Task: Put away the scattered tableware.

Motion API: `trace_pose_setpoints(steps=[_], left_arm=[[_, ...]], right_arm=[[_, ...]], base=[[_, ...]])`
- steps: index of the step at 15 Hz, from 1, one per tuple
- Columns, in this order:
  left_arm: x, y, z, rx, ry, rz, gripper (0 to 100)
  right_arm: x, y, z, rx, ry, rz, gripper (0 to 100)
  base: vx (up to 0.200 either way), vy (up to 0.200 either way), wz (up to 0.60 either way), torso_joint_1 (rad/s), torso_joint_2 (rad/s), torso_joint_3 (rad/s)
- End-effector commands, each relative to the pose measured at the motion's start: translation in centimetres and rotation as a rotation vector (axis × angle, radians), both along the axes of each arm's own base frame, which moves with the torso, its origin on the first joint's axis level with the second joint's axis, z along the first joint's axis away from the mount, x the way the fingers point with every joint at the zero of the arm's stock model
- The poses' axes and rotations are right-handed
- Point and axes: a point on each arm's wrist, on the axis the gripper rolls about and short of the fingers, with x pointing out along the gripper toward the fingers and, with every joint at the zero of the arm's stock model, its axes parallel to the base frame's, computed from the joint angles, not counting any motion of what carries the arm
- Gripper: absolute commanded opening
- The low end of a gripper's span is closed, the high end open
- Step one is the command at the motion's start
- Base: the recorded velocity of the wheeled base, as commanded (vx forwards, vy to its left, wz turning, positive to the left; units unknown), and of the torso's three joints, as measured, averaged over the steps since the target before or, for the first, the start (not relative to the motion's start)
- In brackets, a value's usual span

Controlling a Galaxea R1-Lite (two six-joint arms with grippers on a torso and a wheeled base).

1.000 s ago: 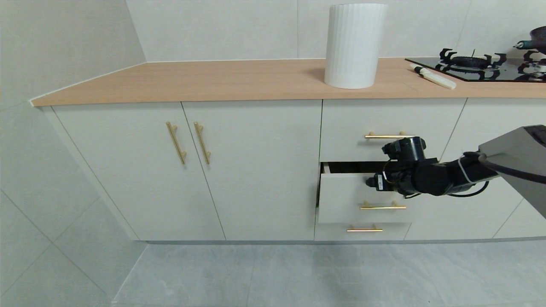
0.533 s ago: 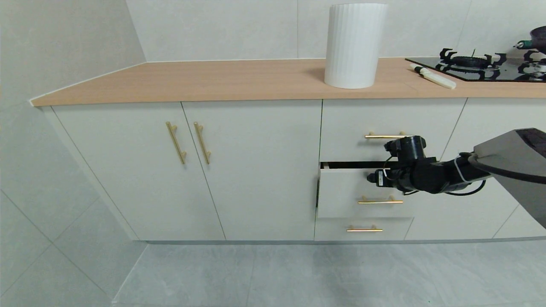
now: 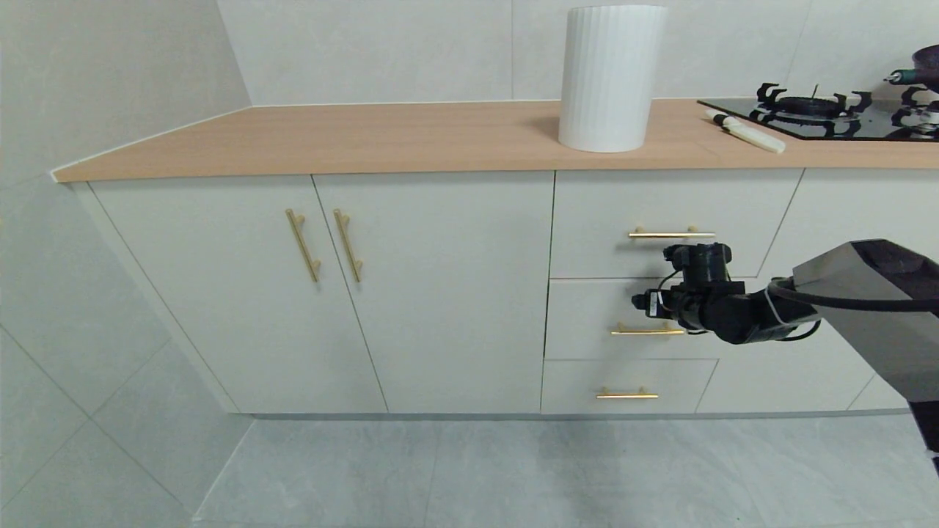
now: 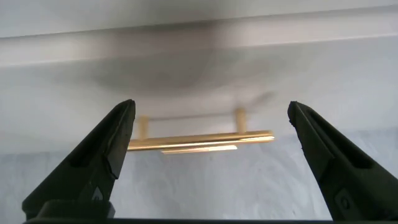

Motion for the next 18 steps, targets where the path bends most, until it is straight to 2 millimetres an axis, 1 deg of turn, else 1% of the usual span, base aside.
trace_pose_setpoints(steps=[1,2,3,8,11,12,13,14,16,17,18], left_arm=[[0.0,0.0,0.0,-0.001,0.0,0.001,100],[0.0,0.0,0.0,-0.001,0.0,0.001,100],[0.0,0.0,0.0,-0.001,0.0,0.001,100],[0.0,0.0,0.0,-0.001,0.0,0.001,100],[0.0,0.0,0.0,-0.001,0.0,0.001,100],[0.0,0.0,0.0,0.001,0.0,0.001,100],[0.0,0.0,0.0,-0.001,0.0,0.001,100],[0.0,0.0,0.0,-0.001,0.0,0.001,100],[0.0,0.0,0.0,-0.001,0.0,0.001,100],[0.0,0.0,0.0,-0.001,0.0,0.001,100],[0.0,0.0,0.0,-0.001,0.0,0.001,100]], right_arm=[[0.4,-0.1,-0.8,-0.007,-0.008,-0.015,100],[0.6,0.0,-1.0,-0.009,-0.01,-0.023,100],[0.9,0.0,-0.8,-0.01,-0.028,-0.04,100],[1.3,0.1,-0.4,-0.001,-0.084,-0.049,100],[1.3,0.1,-0.3,-0.001,-0.09,-0.05,100],[1.1,0.0,0.1,-0.002,-0.093,-0.053,100],[0.2,-0.1,1.1,-0.005,-0.091,-0.058,100],[-1.1,-0.1,2.1,-0.006,-0.078,-0.054,100],[-4.9,-0.6,4.2,-0.009,-0.049,-0.046,100],[-6.9,-0.9,5.7,-0.011,-0.054,-0.052,100],[-9.3,-1.3,7.6,-0.007,-0.085,-0.055,100]], base=[[0.0,0.0,0.0,0.0,0.0,0.0],[0.0,0.0,0.0,0.0,0.0,0.0],[0.0,0.0,0.0,0.0,0.0,0.0],[0.0,0.0,0.0,0.0,0.0,0.0],[0.0,0.0,0.0,0.0,0.0,0.0],[0.0,0.0,0.0,0.0,0.0,0.0],[0.0,0.0,0.0,0.0,0.0,0.0],[0.0,0.0,0.0,0.0,0.0,0.0],[0.0,0.0,0.0,0.0,0.0,0.0],[0.0,0.0,0.0,0.0,0.0,0.0],[0.0,0.0,0.0,0.0,0.0,0.0]])
